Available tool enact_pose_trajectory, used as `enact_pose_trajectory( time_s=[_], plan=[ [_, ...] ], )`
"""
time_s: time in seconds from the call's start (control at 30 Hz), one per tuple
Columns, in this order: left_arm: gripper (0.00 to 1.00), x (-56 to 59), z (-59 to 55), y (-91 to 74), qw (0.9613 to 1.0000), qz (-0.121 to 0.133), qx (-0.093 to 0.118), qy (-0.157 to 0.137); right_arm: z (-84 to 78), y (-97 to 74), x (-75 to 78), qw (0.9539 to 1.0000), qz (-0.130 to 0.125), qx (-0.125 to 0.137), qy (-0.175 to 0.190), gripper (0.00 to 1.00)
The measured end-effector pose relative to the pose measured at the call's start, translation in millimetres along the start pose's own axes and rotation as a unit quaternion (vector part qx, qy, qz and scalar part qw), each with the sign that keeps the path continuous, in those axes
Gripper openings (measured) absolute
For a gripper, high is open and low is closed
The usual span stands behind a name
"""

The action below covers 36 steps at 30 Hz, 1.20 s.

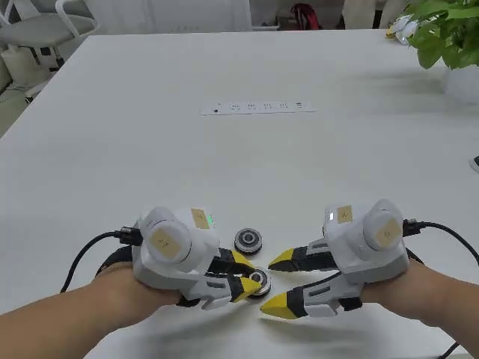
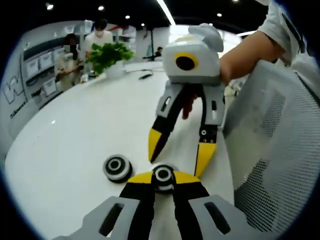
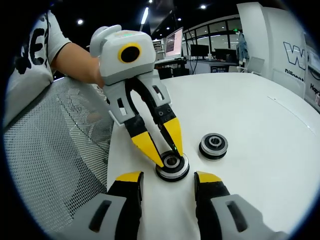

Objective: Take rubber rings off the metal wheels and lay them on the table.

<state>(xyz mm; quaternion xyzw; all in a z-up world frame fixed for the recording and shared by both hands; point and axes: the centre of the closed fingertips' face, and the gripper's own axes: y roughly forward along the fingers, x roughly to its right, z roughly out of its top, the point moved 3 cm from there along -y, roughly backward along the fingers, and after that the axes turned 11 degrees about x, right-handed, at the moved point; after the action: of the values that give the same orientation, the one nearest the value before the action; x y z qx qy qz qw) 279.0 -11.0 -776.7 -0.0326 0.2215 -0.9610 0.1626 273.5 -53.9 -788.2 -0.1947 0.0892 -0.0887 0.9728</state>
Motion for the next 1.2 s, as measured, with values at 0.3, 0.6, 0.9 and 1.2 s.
enact_pose_trajectory(
  time_s=[0.3, 0.6, 0.9, 1.2],
  plan=[
    [0.13, -0.3, -0.5, 0.6, 0.9999, 0.01, 0.002, -0.005, 1.9, 6.1, -1.2, 1.0, -0.002, 0.006, -0.003, 0.35],
    [0.13, 0.3, -0.2, 0.6, 0.9999, 0.015, 0.005, -0.006, -0.2, 7.4, 3.8, 0.9999, -0.016, 0.006, 0.002, 0.28],
    [0.13, 0.6, -0.7, 0.3, 0.9998, 0.016, 0.01, -0.01, -2.2, 3.7, 4.7, 0.9996, -0.02, 0.012, 0.019, 0.25],
    [0.13, 0.9, -1.0, 0.6, 0.9997, 0.018, 0.013, -0.01, -4.3, -1.1, 4.1, 0.9996, -0.018, 0.01, 0.02, 0.2]
  ],
)
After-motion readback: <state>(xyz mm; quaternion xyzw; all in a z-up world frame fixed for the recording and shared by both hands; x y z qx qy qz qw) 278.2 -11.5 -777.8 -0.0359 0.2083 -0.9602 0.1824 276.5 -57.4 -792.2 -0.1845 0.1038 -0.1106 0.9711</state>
